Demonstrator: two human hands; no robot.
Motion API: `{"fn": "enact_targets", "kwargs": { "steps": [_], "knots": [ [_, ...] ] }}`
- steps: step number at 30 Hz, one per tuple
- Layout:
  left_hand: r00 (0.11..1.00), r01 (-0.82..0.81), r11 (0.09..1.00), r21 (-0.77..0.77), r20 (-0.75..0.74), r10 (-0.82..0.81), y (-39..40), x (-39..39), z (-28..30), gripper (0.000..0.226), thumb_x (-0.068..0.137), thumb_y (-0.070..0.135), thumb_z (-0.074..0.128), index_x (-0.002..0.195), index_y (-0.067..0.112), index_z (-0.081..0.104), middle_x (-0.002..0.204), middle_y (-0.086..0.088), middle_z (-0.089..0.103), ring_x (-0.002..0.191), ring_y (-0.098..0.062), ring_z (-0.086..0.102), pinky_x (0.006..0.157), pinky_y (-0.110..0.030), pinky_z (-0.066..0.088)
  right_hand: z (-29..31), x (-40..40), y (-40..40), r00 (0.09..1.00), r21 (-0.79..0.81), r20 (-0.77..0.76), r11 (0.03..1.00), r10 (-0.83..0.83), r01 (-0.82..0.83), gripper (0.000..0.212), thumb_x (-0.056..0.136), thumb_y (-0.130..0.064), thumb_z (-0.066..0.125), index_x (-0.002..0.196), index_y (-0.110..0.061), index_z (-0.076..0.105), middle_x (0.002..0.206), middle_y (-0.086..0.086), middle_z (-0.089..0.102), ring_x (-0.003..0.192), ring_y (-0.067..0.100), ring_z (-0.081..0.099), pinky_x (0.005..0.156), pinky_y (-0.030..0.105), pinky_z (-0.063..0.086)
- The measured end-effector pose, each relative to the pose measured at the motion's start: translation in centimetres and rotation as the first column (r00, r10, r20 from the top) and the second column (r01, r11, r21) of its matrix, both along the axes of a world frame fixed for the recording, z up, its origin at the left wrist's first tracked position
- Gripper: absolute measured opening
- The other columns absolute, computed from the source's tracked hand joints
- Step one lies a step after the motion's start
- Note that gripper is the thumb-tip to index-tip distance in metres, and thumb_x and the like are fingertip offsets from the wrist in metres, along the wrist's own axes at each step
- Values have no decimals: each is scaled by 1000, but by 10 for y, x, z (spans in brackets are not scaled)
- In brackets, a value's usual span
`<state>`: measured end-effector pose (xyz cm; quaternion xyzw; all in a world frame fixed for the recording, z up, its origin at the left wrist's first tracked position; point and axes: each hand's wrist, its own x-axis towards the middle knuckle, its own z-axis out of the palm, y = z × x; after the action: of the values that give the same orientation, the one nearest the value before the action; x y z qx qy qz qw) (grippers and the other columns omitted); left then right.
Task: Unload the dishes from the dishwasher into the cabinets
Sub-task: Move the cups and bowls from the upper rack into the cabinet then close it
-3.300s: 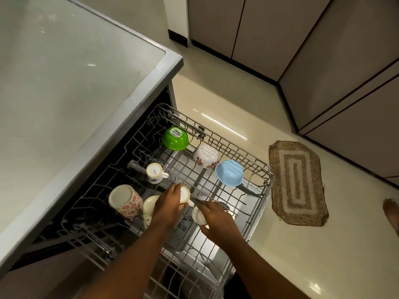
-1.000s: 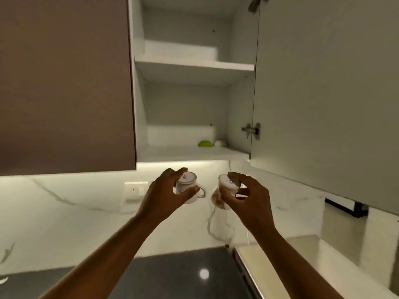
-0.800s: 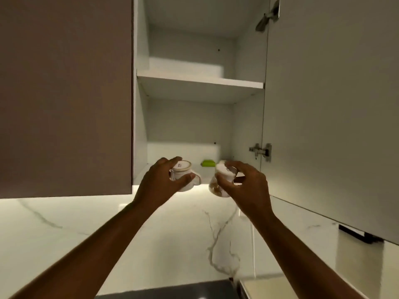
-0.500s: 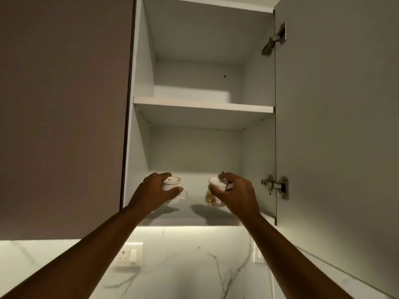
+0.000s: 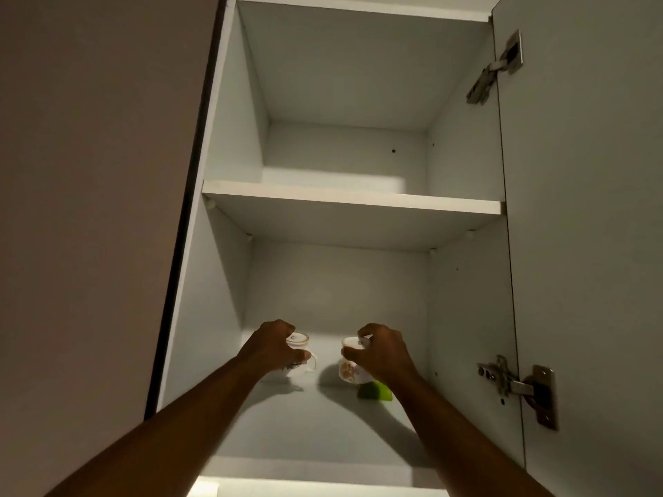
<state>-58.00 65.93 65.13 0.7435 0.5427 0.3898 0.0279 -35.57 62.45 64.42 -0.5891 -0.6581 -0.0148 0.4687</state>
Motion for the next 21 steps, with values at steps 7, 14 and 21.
{"fn": "enact_targets", "kwargs": {
  "steps": [7, 14, 21],
  "knots": [
    [1000, 4, 996, -90, 24, -2, 53, 5, -14, 43, 55, 51, 80, 61, 15, 58, 63, 2, 61, 63, -15, 60, 55, -24, 41, 21, -10, 51, 1000, -55, 8, 998, 7, -7, 62, 73, -45, 82, 123, -12, 66, 122, 8, 67, 104, 22, 66, 86, 34, 57],
    [996, 82, 981, -174, 40, -76, 64, 17, -20, 40, 65, 37, 87, 85, 8, 67, 81, -7, 68, 78, -25, 71, 62, -31, 55, 7, 1, 75, 996, -120, 74, 991, -47, 55, 58, 70, -55, 82, 115, -21, 69, 121, 1, 67, 100, 16, 64, 72, 26, 48],
    [997, 75, 985, -157, 1, -76, 69, 21, -27, 41, 66, 35, 85, 88, 5, 68, 90, -9, 72, 80, -23, 72, 63, -30, 55, -3, 1, 84, 998, -158, 68, 987, -16, 26, 48, 73, -43, 84, 109, -15, 70, 117, 6, 67, 98, 20, 65, 72, 33, 56]
  ]
}}
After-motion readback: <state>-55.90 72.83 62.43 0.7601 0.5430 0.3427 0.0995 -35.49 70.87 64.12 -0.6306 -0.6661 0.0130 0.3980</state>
